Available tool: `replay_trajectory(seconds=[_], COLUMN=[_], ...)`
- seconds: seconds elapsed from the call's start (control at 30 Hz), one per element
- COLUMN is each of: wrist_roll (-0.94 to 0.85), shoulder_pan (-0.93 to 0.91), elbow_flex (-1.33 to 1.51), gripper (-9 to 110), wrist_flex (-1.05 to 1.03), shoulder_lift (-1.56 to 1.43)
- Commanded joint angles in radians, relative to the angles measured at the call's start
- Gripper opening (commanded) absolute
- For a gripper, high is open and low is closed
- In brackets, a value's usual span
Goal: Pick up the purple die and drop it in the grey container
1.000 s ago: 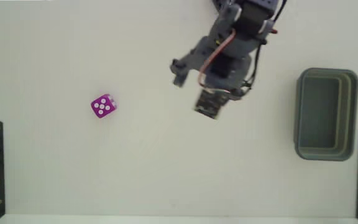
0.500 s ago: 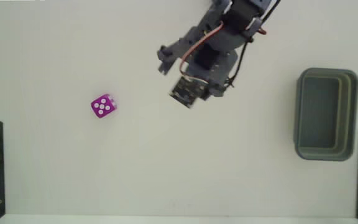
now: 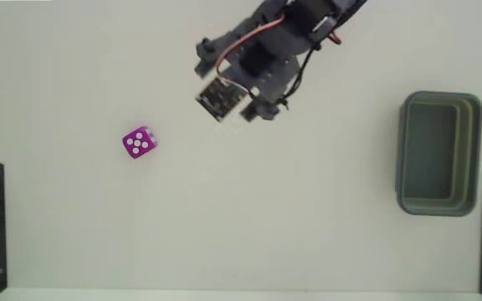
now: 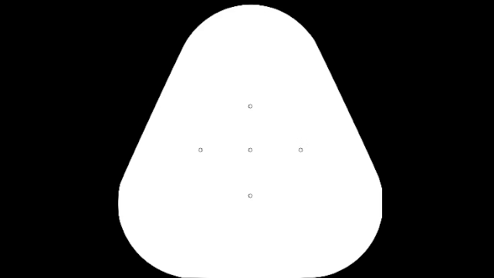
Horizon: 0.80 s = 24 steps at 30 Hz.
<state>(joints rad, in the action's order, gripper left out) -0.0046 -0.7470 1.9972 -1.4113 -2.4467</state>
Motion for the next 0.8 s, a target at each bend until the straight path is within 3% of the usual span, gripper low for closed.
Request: replay_trajectory(seconds=[0.0, 0.77], wrist_roll=[0.005, 0.005], shoulder_pan=[-0.049, -0.145], elbow_flex=[0.001, 0.001], gripper=[110, 110], wrist_flex=[-0.020, -0.020], shoulder_lift=[-0.033, -0.033])
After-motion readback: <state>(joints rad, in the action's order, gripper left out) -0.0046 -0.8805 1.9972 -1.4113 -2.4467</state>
